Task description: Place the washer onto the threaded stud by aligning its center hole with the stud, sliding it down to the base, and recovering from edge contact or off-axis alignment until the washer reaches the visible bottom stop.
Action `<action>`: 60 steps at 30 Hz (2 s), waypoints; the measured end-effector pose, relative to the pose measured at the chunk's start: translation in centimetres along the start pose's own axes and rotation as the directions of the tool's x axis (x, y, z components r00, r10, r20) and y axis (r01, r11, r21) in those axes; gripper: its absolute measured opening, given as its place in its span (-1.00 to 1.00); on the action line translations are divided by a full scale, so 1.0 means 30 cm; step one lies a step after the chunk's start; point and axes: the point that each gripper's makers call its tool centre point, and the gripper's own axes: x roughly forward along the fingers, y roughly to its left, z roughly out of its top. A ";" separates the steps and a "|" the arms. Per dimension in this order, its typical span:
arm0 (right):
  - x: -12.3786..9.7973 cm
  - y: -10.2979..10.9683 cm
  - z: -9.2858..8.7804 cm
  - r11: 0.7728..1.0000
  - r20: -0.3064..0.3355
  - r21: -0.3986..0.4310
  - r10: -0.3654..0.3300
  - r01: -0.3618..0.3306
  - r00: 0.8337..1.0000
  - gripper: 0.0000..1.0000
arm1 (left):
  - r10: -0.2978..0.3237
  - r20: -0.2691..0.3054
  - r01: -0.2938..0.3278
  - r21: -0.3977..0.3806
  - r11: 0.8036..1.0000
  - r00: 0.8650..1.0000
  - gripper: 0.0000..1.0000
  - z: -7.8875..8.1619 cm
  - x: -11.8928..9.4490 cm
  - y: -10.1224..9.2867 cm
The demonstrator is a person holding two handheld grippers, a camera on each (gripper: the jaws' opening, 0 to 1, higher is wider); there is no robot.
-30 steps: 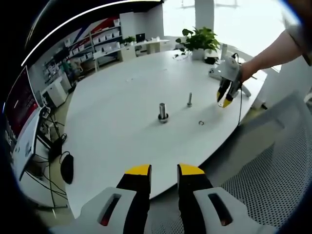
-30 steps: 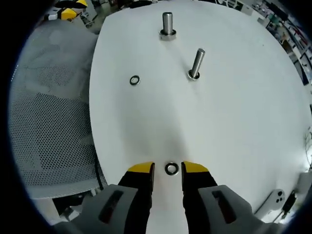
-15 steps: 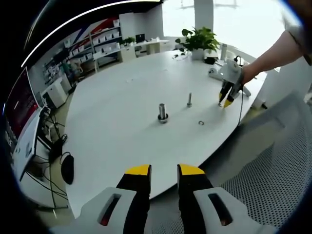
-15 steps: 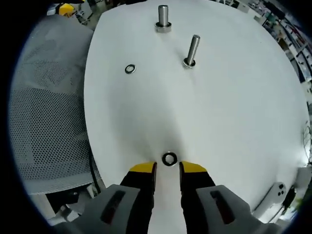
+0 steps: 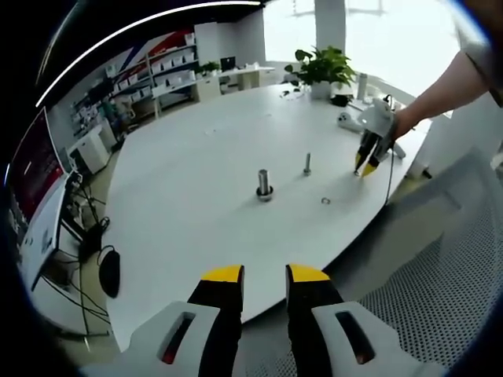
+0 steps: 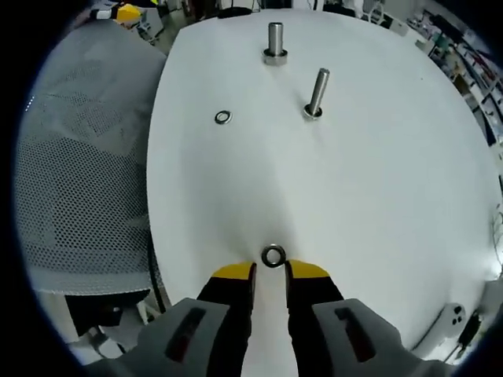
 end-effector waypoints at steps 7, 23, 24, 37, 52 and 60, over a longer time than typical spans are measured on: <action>0.012 -0.009 0.014 0.999 -0.041 -0.035 -0.014 0.012 0.999 -0.65 | 0.001 0.004 -0.001 -0.001 1.000 1.000 -0.63 0.002 -0.001 0.000; 0.018 -0.008 0.028 0.984 -0.212 -0.175 0.002 -0.040 0.977 -0.72 | 0.000 -0.002 0.000 0.000 1.000 1.000 -0.63 -0.001 0.000 0.000; 0.017 -0.010 0.027 0.985 -0.213 -0.169 0.005 -0.042 0.977 -0.73 | 0.000 -0.002 0.000 -0.001 1.000 1.000 -0.63 -0.002 0.000 0.001; 0.012 -0.014 0.034 1.000 -0.039 -0.006 -0.028 0.028 0.999 -0.75 | 0.001 -0.010 -0.001 0.001 1.000 1.000 -0.63 -0.005 0.001 -0.002; -0.040 -0.044 0.223 0.997 0.096 0.056 -0.063 0.057 0.993 -0.75 | 0.000 -0.017 0.000 0.000 1.000 1.000 -0.63 -0.010 0.000 -0.003; -0.097 -0.095 0.397 0.991 0.222 0.120 -0.078 0.052 0.972 -0.75 | 0.003 -0.011 -0.004 -0.004 1.000 1.000 -0.63 -0.007 -0.001 0.002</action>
